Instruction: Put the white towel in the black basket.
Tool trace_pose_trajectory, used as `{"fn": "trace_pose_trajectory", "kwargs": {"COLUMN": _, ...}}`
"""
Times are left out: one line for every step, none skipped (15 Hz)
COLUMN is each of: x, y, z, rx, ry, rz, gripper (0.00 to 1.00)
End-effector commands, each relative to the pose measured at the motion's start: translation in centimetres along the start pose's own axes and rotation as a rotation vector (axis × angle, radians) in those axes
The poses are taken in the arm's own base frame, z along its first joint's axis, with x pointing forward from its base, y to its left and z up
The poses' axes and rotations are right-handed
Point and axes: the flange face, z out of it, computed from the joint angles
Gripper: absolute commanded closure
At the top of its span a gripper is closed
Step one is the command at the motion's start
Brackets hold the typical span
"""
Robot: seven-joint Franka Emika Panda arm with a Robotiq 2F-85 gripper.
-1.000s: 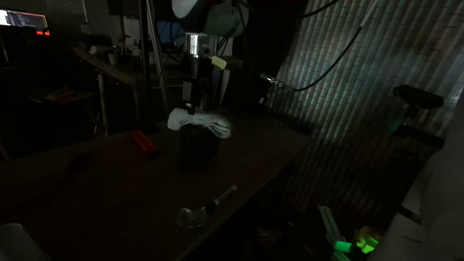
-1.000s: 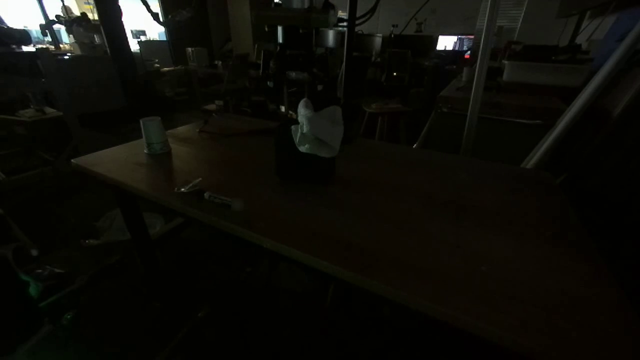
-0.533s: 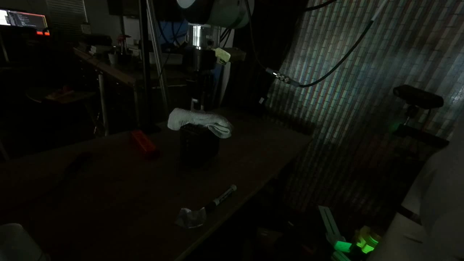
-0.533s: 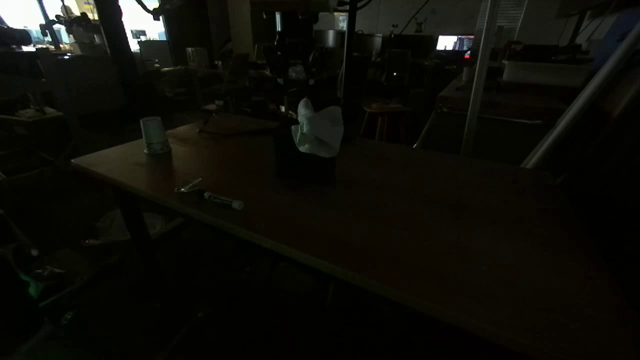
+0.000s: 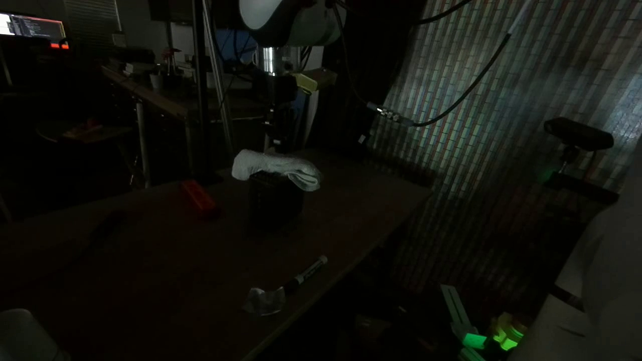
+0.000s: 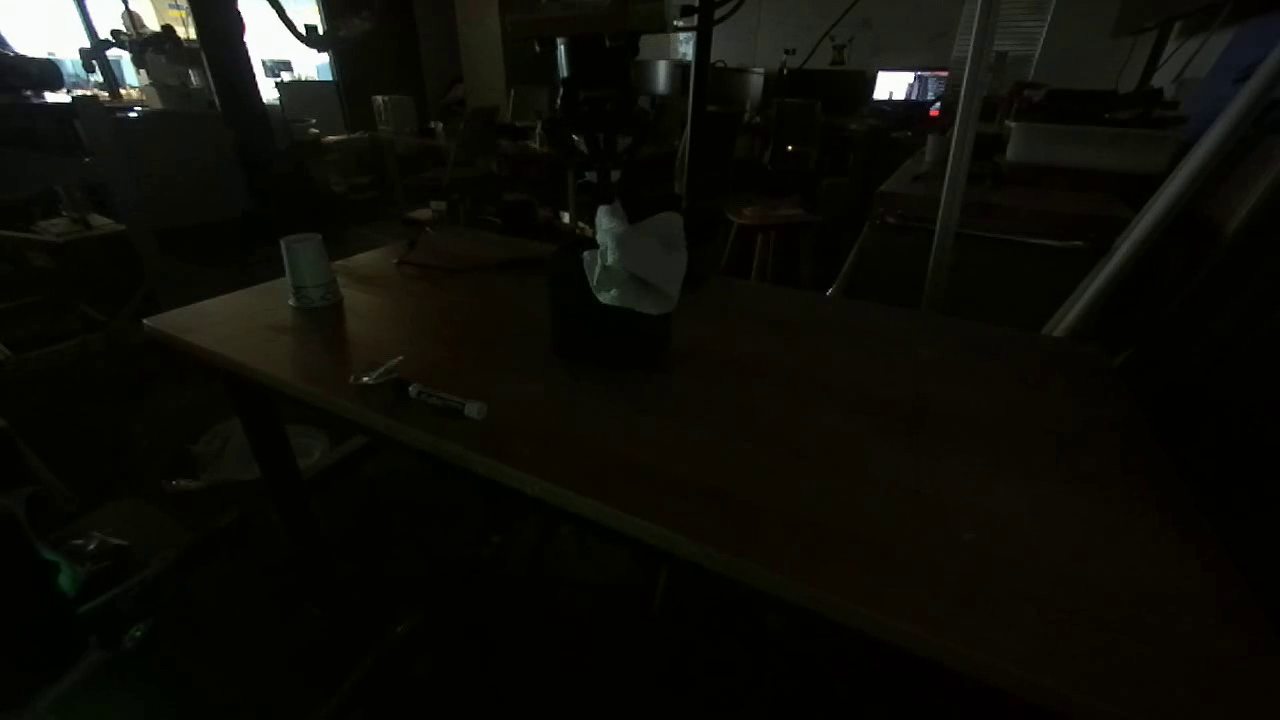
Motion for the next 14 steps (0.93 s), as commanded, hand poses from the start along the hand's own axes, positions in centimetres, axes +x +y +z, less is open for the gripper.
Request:
{"fn": "trace_pose_trajectory", "kwargs": {"x": 1.4, "y": 0.5, "z": 0.6, "rx": -0.049, "ry": 0.005, "rz": 0.002, "gripper": 1.0}}
{"fn": "trace_pose_trajectory", "kwargs": {"x": 1.7, "y": 0.6, "z": 1.0, "rx": -0.057, "ry": 0.002, "rz": 0.004, "gripper": 1.0}}
{"fn": "trace_pose_trajectory", "kwargs": {"x": 2.0, "y": 0.8, "z": 1.3, "rx": -0.063, "ry": -0.001, "rz": 0.003, "gripper": 1.0}}
{"fn": "trace_pose_trajectory", "kwargs": {"x": 2.2, "y": 1.0, "z": 1.7, "rx": -0.068, "ry": -0.002, "rz": 0.005, "gripper": 1.0}}
{"fn": "trace_pose_trajectory", "kwargs": {"x": 2.5, "y": 1.1, "z": 2.2, "rx": -0.07, "ry": -0.005, "rz": 0.006, "gripper": 1.0}}
{"fn": "trace_pose_trajectory", "kwargs": {"x": 2.7, "y": 1.2, "z": 2.6, "rx": -0.072, "ry": -0.01, "rz": 0.006, "gripper": 1.0}}
{"fn": "trace_pose_trajectory", "kwargs": {"x": 2.9, "y": 1.2, "z": 3.0, "rx": -0.071, "ry": -0.013, "rz": 0.007, "gripper": 1.0}}
{"fn": "trace_pose_trajectory", "kwargs": {"x": 3.0, "y": 1.1, "z": 3.5, "rx": -0.067, "ry": -0.019, "rz": 0.007, "gripper": 1.0}}
{"fn": "trace_pose_trajectory", "kwargs": {"x": 3.1, "y": 0.9, "z": 4.1, "rx": -0.057, "ry": -0.026, "rz": 0.007, "gripper": 1.0}}
{"fn": "trace_pose_trajectory", "kwargs": {"x": 3.1, "y": 0.8, "z": 4.7, "rx": -0.048, "ry": -0.035, "rz": 0.008, "gripper": 1.0}}
{"fn": "trace_pose_trajectory", "kwargs": {"x": 3.1, "y": 0.6, "z": 5.4, "rx": -0.035, "ry": -0.048, "rz": 0.006, "gripper": 1.0}}
{"fn": "trace_pose_trajectory", "kwargs": {"x": 3.0, "y": 0.4, "z": 6.0, "rx": -0.027, "ry": -0.06, "rz": 0.007, "gripper": 1.0}}
{"fn": "trace_pose_trajectory", "kwargs": {"x": 2.9, "y": 0.3, "z": 6.5, "rx": -0.017, "ry": -0.075, "rz": 0.008, "gripper": 1.0}}
{"fn": "trace_pose_trajectory", "kwargs": {"x": 2.7, "y": 0.3, "z": 6.7, "rx": -0.006, "ry": -0.085, "rz": 0.008, "gripper": 1.0}}
